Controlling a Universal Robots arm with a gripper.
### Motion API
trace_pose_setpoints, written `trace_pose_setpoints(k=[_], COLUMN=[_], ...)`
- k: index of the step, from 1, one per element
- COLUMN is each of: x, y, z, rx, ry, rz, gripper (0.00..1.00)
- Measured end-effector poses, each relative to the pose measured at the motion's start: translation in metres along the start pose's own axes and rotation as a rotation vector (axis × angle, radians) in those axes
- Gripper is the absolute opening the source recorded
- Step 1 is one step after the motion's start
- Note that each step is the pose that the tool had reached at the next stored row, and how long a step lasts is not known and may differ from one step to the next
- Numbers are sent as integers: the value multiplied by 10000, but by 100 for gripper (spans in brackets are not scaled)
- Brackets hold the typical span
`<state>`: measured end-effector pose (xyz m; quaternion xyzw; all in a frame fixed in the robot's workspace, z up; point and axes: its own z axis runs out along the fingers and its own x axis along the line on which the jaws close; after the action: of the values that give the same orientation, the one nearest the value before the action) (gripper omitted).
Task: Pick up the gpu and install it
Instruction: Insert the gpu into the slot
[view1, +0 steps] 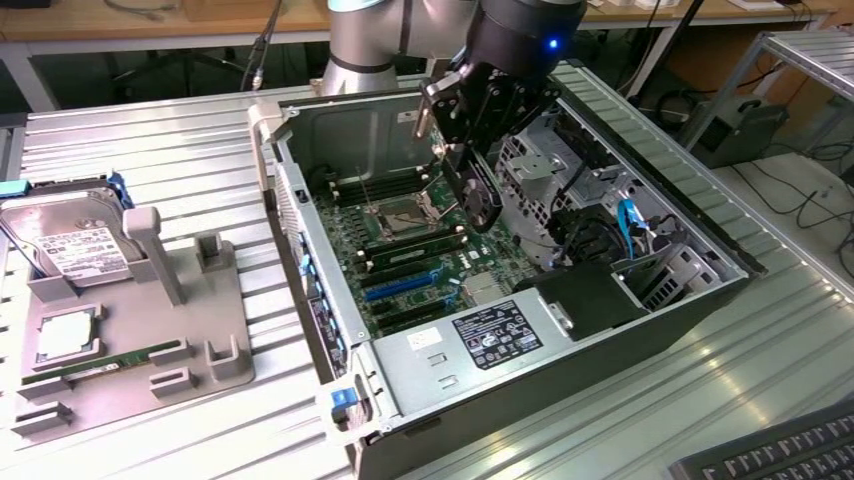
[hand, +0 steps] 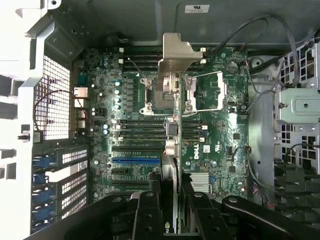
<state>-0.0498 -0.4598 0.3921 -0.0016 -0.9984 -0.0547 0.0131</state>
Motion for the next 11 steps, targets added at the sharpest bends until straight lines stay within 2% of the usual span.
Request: trace_pose_setpoints(k=[6, 11], x=[0, 0], y=[0, -1], z=[0, 9], rx=[1, 22], ry=[1, 89], rz=[-3, -818], gripper=[26, 26])
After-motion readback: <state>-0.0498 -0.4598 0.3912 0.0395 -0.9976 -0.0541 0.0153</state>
